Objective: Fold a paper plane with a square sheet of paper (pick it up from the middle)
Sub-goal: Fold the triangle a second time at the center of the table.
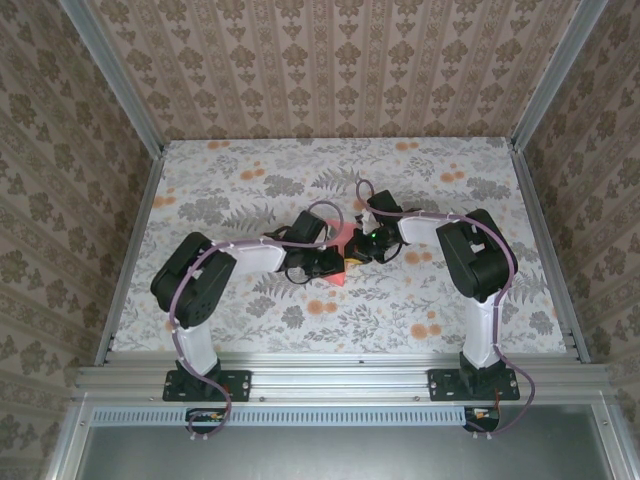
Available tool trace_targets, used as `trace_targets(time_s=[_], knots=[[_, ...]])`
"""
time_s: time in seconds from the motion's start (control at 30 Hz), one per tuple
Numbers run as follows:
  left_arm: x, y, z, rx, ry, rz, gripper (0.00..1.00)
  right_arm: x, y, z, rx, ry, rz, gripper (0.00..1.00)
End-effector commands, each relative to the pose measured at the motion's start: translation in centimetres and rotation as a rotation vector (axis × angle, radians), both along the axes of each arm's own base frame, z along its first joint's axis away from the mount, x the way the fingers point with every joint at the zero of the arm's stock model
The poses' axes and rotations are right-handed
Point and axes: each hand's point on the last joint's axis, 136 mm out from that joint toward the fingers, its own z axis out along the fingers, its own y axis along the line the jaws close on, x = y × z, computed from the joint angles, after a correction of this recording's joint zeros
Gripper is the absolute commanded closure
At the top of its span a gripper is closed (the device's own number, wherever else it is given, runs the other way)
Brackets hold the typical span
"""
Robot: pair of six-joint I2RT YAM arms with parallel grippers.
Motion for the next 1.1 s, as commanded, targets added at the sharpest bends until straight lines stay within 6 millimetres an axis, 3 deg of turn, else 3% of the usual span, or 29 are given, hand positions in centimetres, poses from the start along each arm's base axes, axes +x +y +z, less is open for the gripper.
trace_targets(time_s=[0.0, 0.43, 1.07], knots=[[-0.8, -0.5, -0.7, -0.009, -0.012, -0.060, 0.90, -2.0, -1.6, -3.3, -0.133, 0.082, -0.002, 0.92], [-2.9, 0.2, -2.8, 0.025, 0.012, -0.123, 0.91, -2.2, -2.0, -3.2, -0.147, 0.079, -0.002, 0.92], [-6.9, 0.4, -2.5, 0.027, 0.025, -0.175, 0.90, -2.3, -2.6, -3.8, -0.188, 0.083, 0.001, 0.92]])
